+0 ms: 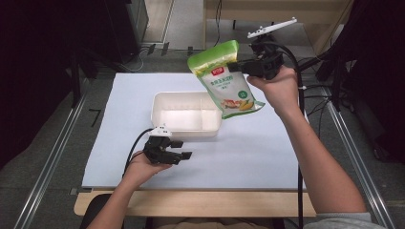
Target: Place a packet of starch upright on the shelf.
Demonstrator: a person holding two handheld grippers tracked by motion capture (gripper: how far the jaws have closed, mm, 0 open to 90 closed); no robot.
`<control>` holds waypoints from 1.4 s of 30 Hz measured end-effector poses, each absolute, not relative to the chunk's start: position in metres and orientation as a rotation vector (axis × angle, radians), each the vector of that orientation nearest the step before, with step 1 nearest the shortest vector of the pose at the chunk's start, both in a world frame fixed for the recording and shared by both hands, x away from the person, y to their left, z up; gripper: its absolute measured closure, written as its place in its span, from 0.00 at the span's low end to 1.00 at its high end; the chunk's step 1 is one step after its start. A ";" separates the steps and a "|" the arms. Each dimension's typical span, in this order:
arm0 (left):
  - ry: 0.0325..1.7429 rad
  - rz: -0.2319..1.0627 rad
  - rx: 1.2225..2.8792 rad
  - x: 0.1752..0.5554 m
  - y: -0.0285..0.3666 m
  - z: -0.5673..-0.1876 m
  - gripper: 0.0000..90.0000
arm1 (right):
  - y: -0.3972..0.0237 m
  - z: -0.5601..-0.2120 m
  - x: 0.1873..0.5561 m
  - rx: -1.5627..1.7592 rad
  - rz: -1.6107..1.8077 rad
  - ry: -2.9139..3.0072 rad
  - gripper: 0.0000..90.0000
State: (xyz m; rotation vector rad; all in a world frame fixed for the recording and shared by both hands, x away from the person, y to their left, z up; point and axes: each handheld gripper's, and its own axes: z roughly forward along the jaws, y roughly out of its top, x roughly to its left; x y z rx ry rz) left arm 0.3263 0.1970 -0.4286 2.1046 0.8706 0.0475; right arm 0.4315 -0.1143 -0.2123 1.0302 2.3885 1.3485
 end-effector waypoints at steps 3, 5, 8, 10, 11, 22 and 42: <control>0.861 0.046 2.115 0.326 0.196 -0.429 0.43 | -0.106 -0.210 0.434 1.014 1.347 2.395 1.00; 0.864 0.048 2.107 0.326 0.196 -0.429 0.43 | -0.101 -0.209 0.435 1.008 1.344 2.401 1.00; 0.863 0.049 2.099 0.326 0.196 -0.429 0.43 | -0.093 -0.210 0.438 1.007 1.339 2.412 1.00; 0.863 0.046 2.096 0.326 0.196 -0.429 0.43 | -0.090 -0.210 0.439 1.003 1.335 2.415 1.00; 0.863 0.045 2.094 0.326 0.196 -0.429 0.43 | -0.085 -0.210 0.440 1.002 1.332 2.422 1.00; 0.863 0.046 2.090 0.326 0.197 -0.428 0.43 | -0.054 -0.214 0.451 0.984 1.334 2.443 1.00; 0.904 0.074 2.075 0.316 0.212 -0.427 0.43 | 0.001 -0.226 0.468 0.950 1.324 2.498 1.00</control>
